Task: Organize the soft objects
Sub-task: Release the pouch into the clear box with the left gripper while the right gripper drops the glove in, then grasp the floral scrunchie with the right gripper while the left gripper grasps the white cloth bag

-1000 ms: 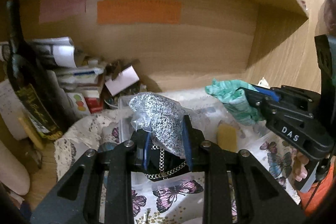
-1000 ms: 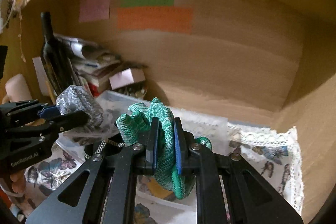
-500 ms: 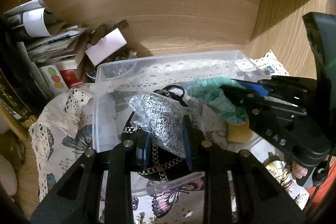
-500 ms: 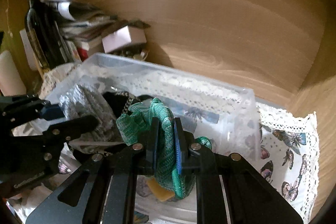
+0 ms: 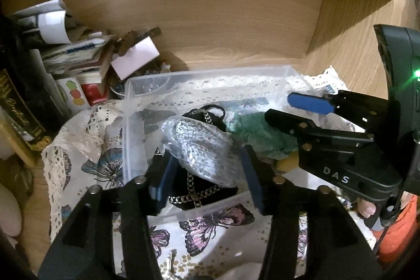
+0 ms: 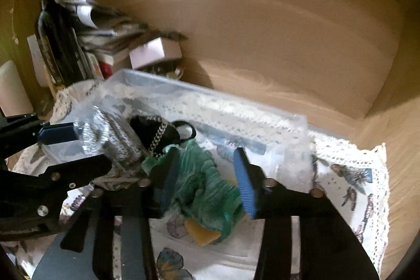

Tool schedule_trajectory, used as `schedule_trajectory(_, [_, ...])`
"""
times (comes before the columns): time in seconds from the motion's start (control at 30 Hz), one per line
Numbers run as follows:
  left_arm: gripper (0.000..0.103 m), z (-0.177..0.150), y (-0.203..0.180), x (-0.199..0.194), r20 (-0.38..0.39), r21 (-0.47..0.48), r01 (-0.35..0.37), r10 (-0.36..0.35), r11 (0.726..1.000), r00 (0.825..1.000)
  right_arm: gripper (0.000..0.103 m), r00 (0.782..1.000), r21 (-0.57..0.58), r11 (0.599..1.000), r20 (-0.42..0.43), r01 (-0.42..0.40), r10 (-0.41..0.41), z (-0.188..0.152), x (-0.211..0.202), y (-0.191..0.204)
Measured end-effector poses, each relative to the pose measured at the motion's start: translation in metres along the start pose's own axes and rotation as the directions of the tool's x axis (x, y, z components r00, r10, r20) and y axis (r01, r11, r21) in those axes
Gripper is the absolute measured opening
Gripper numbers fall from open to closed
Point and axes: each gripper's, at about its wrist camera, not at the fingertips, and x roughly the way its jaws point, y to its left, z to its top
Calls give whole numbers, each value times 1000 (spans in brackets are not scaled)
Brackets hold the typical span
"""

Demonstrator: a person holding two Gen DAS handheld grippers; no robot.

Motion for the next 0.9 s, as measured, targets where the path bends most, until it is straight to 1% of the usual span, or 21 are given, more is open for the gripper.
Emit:
schedule_trajectory(0.07, [59, 1, -1, -10, 18, 1, 3, -3, 1000, 1000, 44, 1000, -3, 1000, 26, 1, -1, 1, -12, 0])
schedule_trajectory(0.13, [68, 1, -3, -23, 47, 8, -7, 6, 1000, 999, 47, 999, -3, 1000, 52, 2, -1, 1, -23, 0])
schedule_trajectory(0.2, [82, 0, -5, -35, 77, 12, -22, 21, 1000, 997, 56, 996, -2, 1000, 86, -1, 1, 0, -37, -2])
schedule_trajectory(0.23, [84, -1, -7, -43, 94, 16, -25, 23, 1000, 995, 59, 995, -1, 1000, 97, -1, 1, -1, -42, -3])
schedule_trajectory(0.3, [90, -4, -10, -58, 123, 31, -24, 20, 999, 992, 69, 992, 1, 1000, 130, -4, 4, -3, -56, -4])
schedule_trajectory(0.4, [98, -10, -15, -74, 161, 44, -45, 37, 998, 986, 77, 986, 5, 1000, 167, -11, 10, -9, -75, -6])
schedule_trajectory(0.5, [101, -20, -19, -88, 181, 47, -46, 37, 998, 983, 78, 982, 1, 1000, 188, -19, 19, -19, -90, -6])
schedule_trajectory(0.63, [102, -34, -19, -92, 156, 39, -20, 14, 999, 988, 79, 980, 11, 1000, 197, -7, 5, -38, -103, -6])
schedule_trajectory(0.77, [102, -52, -17, -89, 124, 17, -14, 12, 1000, 992, 80, 984, 27, 1000, 176, 4, -8, -58, -106, -7])
schedule_trajectory(0.9, [102, -73, -17, -85, 82, 1, 0, 0, 1000, 997, 80, 991, 36, 999, 132, 18, -23, -81, -102, -7])
